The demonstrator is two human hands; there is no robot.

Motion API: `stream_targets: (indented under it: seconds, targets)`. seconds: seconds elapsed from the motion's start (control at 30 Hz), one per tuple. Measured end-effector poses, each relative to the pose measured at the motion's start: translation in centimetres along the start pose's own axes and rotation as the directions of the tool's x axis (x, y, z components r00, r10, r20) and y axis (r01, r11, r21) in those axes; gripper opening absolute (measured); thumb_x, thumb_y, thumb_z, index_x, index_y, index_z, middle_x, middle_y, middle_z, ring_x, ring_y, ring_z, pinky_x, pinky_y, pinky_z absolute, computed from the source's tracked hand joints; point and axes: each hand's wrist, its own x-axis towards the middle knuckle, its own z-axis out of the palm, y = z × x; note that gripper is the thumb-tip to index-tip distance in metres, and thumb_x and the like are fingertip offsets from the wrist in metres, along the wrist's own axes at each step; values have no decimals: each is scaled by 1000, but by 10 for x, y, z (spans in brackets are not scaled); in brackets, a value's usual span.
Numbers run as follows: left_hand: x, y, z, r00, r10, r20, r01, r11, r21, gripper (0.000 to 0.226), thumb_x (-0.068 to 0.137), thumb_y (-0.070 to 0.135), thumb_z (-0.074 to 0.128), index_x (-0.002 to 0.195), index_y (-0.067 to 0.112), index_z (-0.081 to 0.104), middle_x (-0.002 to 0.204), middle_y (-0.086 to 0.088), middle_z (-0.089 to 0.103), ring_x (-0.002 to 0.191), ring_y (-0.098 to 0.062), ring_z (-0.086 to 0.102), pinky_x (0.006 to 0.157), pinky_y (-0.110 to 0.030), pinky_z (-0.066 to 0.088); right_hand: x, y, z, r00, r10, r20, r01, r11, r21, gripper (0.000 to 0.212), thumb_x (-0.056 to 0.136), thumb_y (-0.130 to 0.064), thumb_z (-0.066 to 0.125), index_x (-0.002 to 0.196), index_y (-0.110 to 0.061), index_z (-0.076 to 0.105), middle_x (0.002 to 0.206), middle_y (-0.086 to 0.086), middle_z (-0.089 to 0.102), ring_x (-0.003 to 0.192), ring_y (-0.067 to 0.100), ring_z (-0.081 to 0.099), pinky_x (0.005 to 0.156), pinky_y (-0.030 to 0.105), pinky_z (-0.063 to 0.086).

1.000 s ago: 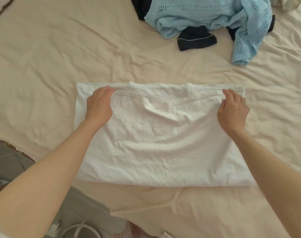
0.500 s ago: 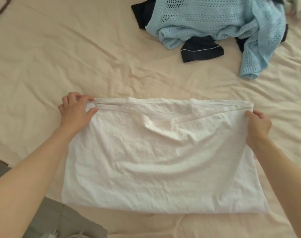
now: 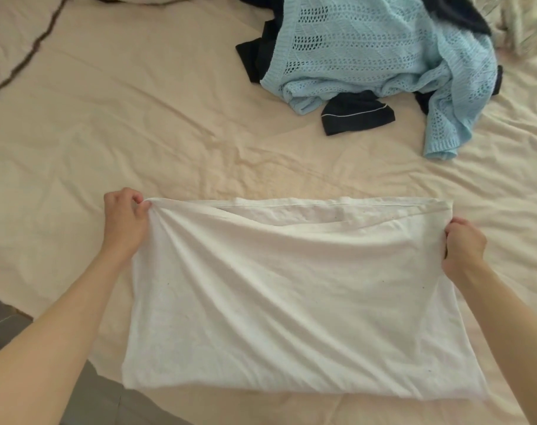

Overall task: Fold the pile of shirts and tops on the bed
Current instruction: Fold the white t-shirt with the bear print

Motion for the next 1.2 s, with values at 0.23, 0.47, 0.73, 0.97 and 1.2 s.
stream_targets:
  seconds: [0.23,0.47,0.73,0.97,1.2]
  targets:
    - [11,-9,-5,995,-100,21,101,994,-36,26,92,6,52,116,-3,52,130,-28,38,112,-37,46,99,-35,33,-2,-3,6,997,-67,33,63,993,100,32,88,4,43,95,-19,64,91,1,62,80,11,58,61,12,51]
    - [11,-14,-5,979,-111,174,117,993,-24,31,86,16,66,116,10,59,131,-13,27,128,-27,36,108,-31,30,7,-14,11,840,-391,378,542,648,-535,43,89,-6,50,130,-19,52,125,13,44,104,23,49,94,33,41]
    - [9,-12,-3,979,-159,127,151,986,73,19,86,13,62,103,6,60,133,-22,30,122,-35,39,106,-36,32,19,-38,12,872,-213,441,489,364,-792,24,83,-19,65,103,-8,58,114,18,52,97,32,50,79,31,34]
    - [2,-8,-4,982,-187,-8,187,982,-22,21,92,7,53,111,-3,53,121,-30,50,110,-39,49,92,-36,36,32,-45,-5,958,-172,230,236,928,-290,26,81,-20,71,68,-20,49,68,-2,44,60,13,40,54,27,34]
    - [-7,-4,1,974,-171,-148,146,975,-170,22,97,9,40,117,1,45,108,-22,56,105,-36,51,80,-35,35,41,-30,1,969,-248,13,248,965,-82,27,85,-21,65,70,-26,43,74,-5,45,61,9,43,51,21,35]
